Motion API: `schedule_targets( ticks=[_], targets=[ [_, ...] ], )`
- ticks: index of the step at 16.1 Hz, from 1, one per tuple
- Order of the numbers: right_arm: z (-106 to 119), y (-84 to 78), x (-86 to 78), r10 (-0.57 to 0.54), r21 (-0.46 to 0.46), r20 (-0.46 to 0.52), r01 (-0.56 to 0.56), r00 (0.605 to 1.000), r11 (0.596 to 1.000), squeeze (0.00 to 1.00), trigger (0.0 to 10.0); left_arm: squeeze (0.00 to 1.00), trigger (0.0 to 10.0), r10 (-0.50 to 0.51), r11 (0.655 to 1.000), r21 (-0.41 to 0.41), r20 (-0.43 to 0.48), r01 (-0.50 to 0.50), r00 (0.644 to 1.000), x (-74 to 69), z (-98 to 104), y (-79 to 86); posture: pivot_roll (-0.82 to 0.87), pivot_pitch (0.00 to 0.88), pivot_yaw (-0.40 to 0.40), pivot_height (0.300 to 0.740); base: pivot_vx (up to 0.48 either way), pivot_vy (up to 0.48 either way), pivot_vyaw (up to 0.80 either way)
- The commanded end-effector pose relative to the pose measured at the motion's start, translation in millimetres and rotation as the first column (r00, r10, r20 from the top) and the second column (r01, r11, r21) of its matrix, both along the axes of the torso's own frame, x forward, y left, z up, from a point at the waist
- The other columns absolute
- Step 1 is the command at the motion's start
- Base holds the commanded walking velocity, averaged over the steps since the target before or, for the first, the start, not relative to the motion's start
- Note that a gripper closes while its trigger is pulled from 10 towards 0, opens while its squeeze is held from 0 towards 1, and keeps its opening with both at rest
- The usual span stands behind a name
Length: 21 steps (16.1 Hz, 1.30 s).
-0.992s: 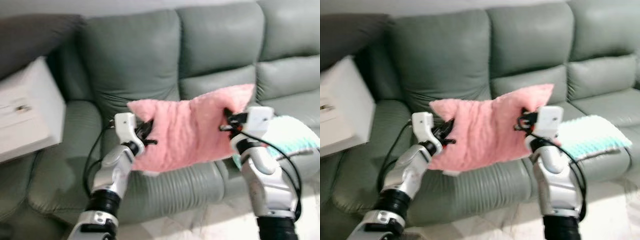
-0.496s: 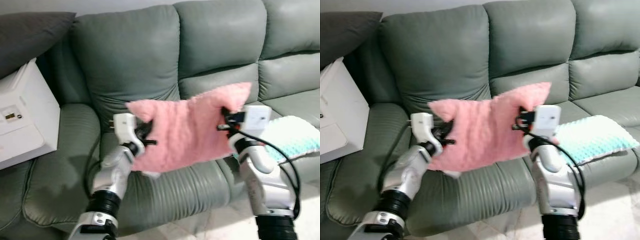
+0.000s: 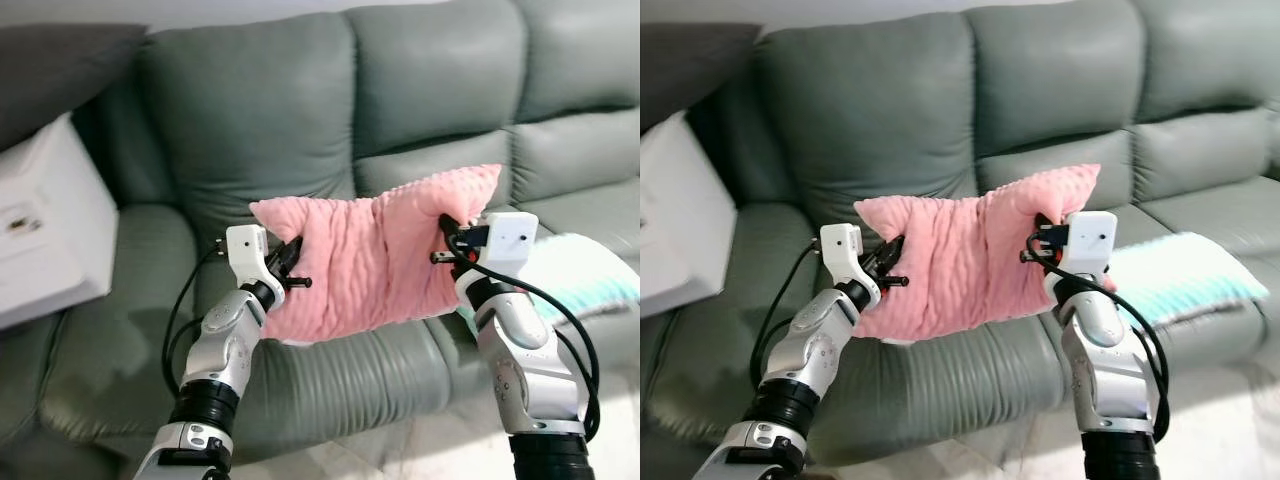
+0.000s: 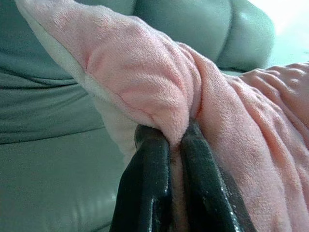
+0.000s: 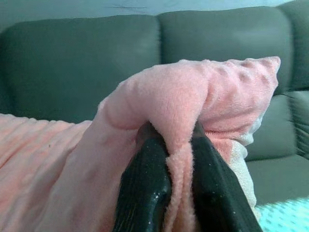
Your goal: Move the pillow to the sofa
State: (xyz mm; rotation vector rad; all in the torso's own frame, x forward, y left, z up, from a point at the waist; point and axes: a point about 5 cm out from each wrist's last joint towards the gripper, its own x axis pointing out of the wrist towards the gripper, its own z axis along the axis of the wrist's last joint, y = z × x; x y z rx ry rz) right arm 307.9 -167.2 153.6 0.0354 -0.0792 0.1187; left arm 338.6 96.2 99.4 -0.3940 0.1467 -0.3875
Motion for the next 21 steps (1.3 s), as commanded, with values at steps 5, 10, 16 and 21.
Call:
schedule_targets(
  ticks=[5,10,16,21],
  targets=[
    [10.0,6.1,-0.6,0.031,-0.008,0.050,-0.031,0.998,0.999,0.00,10.0,0.00,10.0,0.004,1.000,0.021,0.028,-0.004,1.000,3.2,5.9,-1.6,-0.28,0.000,0.051,0.740,0.000,0.000,0.78],
    [8.9,7.3,-0.9,0.035,-0.009,0.050,-0.034,0.998,0.999,0.00,10.0,0.00,10.0,0.009,1.000,0.030,0.027,-0.009,1.000,3.3,5.4,-0.2,-0.28,0.000,0.053,0.740,0.000,0.000,0.77],
    [7.4,6.8,-1.5,0.020,0.007,0.046,-0.020,0.999,1.000,0.00,10.0,0.00,10.0,0.004,0.999,0.033,0.024,-0.005,1.000,3.1,4.8,-1.5,-0.27,0.000,0.060,0.740,0.000,0.000,0.13],
    [4.1,7.0,-1.4,0.000,0.014,0.031,0.000,1.000,1.000,0.00,10.0,0.00,10.0,-0.028,0.999,0.030,0.009,0.027,1.000,0.7,1.7,-7.6,-0.27,0.000,0.058,0.740,0.000,0.000,0.00]
  ],
)
